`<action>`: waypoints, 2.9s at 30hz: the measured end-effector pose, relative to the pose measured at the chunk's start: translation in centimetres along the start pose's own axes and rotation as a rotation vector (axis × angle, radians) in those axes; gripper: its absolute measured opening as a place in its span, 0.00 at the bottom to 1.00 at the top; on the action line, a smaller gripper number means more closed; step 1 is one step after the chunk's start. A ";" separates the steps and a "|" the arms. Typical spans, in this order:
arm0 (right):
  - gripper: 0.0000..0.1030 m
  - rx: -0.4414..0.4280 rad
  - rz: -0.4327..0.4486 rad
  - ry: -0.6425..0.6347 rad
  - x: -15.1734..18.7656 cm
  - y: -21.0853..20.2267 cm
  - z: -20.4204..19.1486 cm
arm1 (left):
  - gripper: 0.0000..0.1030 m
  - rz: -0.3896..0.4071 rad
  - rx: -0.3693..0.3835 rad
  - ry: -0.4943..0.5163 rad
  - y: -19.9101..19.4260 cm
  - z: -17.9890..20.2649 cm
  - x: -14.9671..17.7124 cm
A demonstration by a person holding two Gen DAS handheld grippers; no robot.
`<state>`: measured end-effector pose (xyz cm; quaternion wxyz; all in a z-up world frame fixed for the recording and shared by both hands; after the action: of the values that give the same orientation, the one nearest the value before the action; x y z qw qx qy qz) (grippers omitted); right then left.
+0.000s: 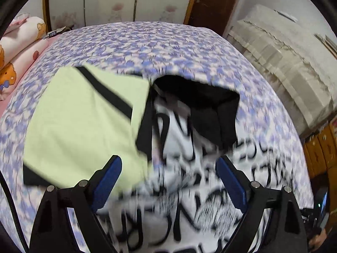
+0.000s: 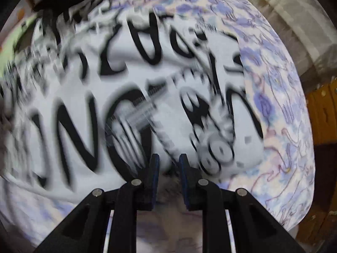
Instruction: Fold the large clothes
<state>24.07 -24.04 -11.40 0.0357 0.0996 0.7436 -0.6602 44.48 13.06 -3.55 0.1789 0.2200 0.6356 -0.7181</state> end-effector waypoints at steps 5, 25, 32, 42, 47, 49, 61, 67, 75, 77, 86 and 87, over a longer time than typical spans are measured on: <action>0.18 -0.079 0.113 -0.077 -11.4 -2.3 -5.2 | 0.82 0.028 -0.036 -0.031 2.8 0.0 -7.4; 0.18 -0.179 0.193 -0.123 -35.3 7.2 -14.5 | 0.68 -0.172 -0.110 -0.030 17.4 1.0 -10.3; 0.18 -0.150 0.082 -0.230 -29.8 11.2 -12.7 | 0.68 -0.132 -0.134 0.115 17.5 1.9 -6.1; 0.32 -0.466 -0.003 -0.160 -31.6 9.9 -9.4 | 0.72 -0.214 -0.016 0.213 17.9 1.5 -6.9; 0.56 -0.532 0.012 -0.090 -34.2 9.1 -7.4 | 0.75 -0.271 0.171 0.103 17.8 -0.9 -8.1; 0.56 -0.545 0.004 -0.052 -35.7 9.7 -7.0 | 0.75 -0.280 0.235 0.044 17.9 -1.7 -8.5; 0.56 -0.523 -0.031 -0.088 -37.5 14.4 -11.0 | 0.69 -0.297 0.263 0.023 20.9 -0.3 -10.0; 0.12 -0.489 0.054 -0.169 -36.5 12.7 -11.4 | 0.08 -0.234 0.087 0.114 21.2 1.5 -9.4; 0.10 -0.423 0.367 -0.295 -30.2 4.5 -11.0 | 0.07 0.023 0.025 0.209 14.1 2.9 -6.6; 0.10 -0.408 0.438 -0.306 -27.6 2.4 -10.3 | 0.07 0.081 0.022 0.212 11.5 3.1 -5.0; 0.03 -0.323 0.536 -0.378 -14.8 -2.0 -8.2 | 0.07 0.173 0.018 0.264 4.1 3.2 6.8; 0.03 -0.321 0.522 -0.396 -13.5 -1.9 -8.4 | 0.07 0.194 0.010 0.293 3.5 3.7 8.2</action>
<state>37.56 -17.32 -5.96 0.3613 0.1495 0.7661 -0.5101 39.10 9.10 -10.54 0.1515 0.3834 0.6273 -0.6607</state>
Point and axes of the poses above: each gripper's, at about its wrist camera, not at the fingertips, and y roughly the way its jaws point, z to its right, x to its underside, the point moved 1 cm from there along y, roughly the way its jaws point, and after that the axes turned 8 degrees about -x, right-handed, at the moved point
